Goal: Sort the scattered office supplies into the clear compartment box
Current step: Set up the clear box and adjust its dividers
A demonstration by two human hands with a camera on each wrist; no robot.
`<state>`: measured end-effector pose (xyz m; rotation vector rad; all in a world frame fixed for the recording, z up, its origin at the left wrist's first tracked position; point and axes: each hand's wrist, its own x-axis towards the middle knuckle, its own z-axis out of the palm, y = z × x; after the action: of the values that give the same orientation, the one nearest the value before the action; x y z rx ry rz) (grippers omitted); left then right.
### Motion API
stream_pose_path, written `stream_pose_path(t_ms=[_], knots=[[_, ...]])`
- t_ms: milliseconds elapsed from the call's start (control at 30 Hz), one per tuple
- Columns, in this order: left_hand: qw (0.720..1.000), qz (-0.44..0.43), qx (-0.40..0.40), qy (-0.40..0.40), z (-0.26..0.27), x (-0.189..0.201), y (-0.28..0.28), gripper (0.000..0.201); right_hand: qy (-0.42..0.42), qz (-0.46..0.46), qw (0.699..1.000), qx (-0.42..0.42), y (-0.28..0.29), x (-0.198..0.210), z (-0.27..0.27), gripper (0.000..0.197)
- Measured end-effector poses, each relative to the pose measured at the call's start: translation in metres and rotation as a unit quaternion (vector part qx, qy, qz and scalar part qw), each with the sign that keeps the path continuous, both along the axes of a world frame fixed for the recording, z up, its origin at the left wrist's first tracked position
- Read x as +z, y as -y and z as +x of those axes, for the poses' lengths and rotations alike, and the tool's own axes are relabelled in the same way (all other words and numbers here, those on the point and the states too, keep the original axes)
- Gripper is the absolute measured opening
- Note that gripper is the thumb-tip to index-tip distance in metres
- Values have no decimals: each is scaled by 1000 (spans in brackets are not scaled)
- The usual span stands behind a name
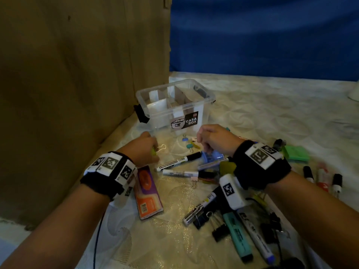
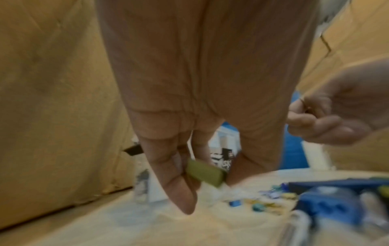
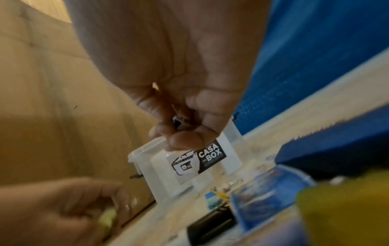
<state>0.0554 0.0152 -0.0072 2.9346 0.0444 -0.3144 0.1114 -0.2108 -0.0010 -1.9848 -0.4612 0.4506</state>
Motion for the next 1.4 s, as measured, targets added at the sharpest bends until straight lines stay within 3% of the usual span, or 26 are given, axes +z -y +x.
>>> stream_pose_path(t_ms=[100,200,300,433,567,767,867,933,1067,1133,1167,1233,1267,1333,1400], knots=[[998,-56,-16,18,0,2,14,22,94,-113,986,73,10,0,-16,28],[996,-84,-22,25,1,3,27,12,179,-232,945,149,10,-2,-33,22],[997,-44,-46,-31,4,-1,32,23,255,-318,891,199,6,-4,-44,14],[993,8,-71,-92,2,-6,32,33,279,-408,830,258,-2,-11,-47,33],[988,-20,-98,-120,-1,-5,26,34,305,-458,775,311,-6,-18,-51,46],[996,-20,-75,-46,9,2,10,29,329,-461,765,307,-6,-24,-47,22],[997,-18,-80,-4,15,6,17,28,299,-457,781,303,-3,-25,-44,24],[995,-11,-92,24,21,6,29,29,256,-422,819,292,0,-24,-43,27],[991,7,-122,55,43,2,56,26,142,-249,937,200,12,-19,-28,11],[991,30,-124,49,58,-2,65,22,17,-116,985,126,22,-13,-17,10],[990,41,-125,44,65,-4,67,21,-80,-27,993,82,26,-11,-11,16],[990,55,-127,21,76,-10,71,21,-256,140,956,1,34,-6,-4,19],[990,55,-127,10,81,-13,72,21,-300,197,933,-26,38,-4,-3,19],[990,50,-134,6,85,-19,71,22,-324,275,903,-62,44,-2,2,20],[988,46,-144,16,87,-25,69,22,-313,310,891,-105,45,-6,13,17]])
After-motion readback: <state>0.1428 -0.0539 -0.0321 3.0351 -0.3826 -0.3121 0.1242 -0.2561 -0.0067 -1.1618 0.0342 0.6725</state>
